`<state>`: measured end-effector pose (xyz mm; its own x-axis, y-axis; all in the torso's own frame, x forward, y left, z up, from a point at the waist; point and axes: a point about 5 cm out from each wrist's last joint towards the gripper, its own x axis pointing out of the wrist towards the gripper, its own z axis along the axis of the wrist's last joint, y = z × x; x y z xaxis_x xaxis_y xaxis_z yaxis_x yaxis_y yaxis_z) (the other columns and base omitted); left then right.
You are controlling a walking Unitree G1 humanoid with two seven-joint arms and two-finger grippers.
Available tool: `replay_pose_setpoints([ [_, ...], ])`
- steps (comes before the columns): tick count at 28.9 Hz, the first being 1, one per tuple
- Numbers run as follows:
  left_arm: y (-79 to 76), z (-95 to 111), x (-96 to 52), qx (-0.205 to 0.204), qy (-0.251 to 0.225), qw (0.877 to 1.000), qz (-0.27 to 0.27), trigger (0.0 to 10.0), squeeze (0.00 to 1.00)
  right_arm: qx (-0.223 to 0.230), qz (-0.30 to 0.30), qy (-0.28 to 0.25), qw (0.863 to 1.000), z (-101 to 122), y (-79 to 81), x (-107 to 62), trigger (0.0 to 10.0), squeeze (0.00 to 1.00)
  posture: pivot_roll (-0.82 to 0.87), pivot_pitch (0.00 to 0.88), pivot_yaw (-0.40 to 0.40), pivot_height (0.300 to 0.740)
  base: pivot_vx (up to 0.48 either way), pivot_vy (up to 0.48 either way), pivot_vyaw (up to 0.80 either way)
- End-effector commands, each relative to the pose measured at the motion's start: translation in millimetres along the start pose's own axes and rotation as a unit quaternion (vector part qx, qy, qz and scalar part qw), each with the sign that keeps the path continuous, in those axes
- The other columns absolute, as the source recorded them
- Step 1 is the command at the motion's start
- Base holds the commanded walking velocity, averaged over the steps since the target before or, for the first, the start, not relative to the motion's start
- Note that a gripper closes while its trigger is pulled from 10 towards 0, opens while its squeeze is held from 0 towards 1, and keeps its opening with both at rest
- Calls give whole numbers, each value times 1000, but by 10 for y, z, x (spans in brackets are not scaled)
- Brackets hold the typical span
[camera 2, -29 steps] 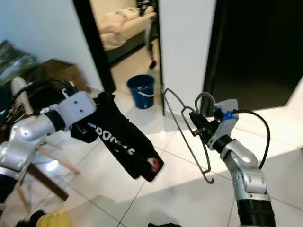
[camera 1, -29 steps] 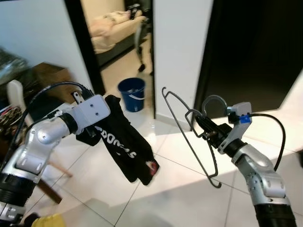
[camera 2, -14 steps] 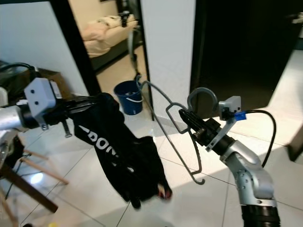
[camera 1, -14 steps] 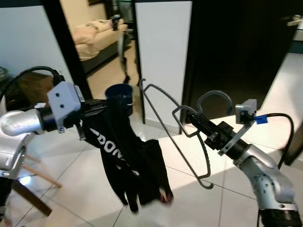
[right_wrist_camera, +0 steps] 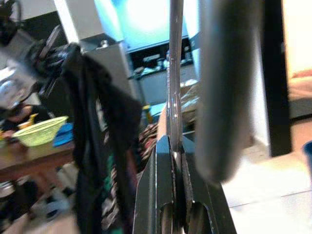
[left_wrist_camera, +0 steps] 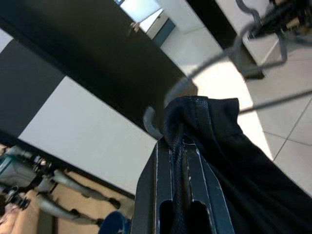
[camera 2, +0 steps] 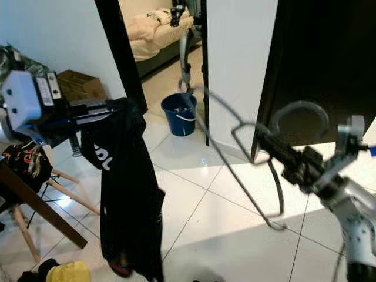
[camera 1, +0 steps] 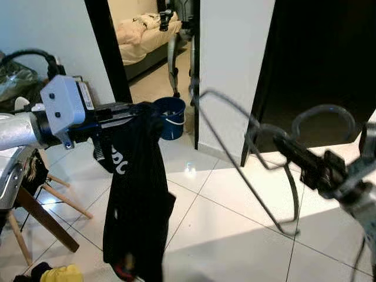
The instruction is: Hang hanger
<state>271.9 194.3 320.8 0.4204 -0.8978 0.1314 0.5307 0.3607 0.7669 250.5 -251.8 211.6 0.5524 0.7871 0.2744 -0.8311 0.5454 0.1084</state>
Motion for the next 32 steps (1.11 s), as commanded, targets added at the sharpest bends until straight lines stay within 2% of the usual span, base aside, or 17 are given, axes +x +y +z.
replay_pose_setpoints([
  [1, 21, 81, 23, 3, -20, 1000, -10, 10000, 0, -8, 50, 30, 998, 7, 104, 41, 10000, 0, -27, 0, 63, 740, 0, 0, 0],
  [5, 26, 85, 22, 6, -19, 1000, -18, 10000, 0, -2, 76, 52, 996, -9, 149, 32, 10000, 0, -25, 0, 64, 740, 0, 0, 0],
  [15, 86, 79, -20, 22, 1, 1000, -14, 10000, 0, 11, 83, 44, 996, 66, 150, -129, 10000, 0, -24, 0, 70, 740, 0, 0, 0],
  [18, 156, -11, -107, 26, 31, 999, 2, 10000, 0, 7, 80, 63, 995, 98, 163, -300, 10000, 0, -31, 0, 75, 740, 0, 0, 0],
  [24, 207, -53, -164, 27, 40, 999, 8, 10000, 0, -11, 67, 56, 996, 276, 140, -470, 10000, 0, -34, 0, 80, 740, 0, 0, 0],
  [28, 222, -25, -144, 30, 34, 999, 3, 10000, 0, -20, 78, 50, 996, 354, 155, -466, 10000, 0, -35, 0, 79, 740, 0, 0, 0],
  [32, 218, -9, -114, 32, 28, 999, -4, 10000, 0, -31, 106, 53, 992, 379, 213, -339, 10000, 0, -36, 0, 81, 740, 0, 0, 0],
])
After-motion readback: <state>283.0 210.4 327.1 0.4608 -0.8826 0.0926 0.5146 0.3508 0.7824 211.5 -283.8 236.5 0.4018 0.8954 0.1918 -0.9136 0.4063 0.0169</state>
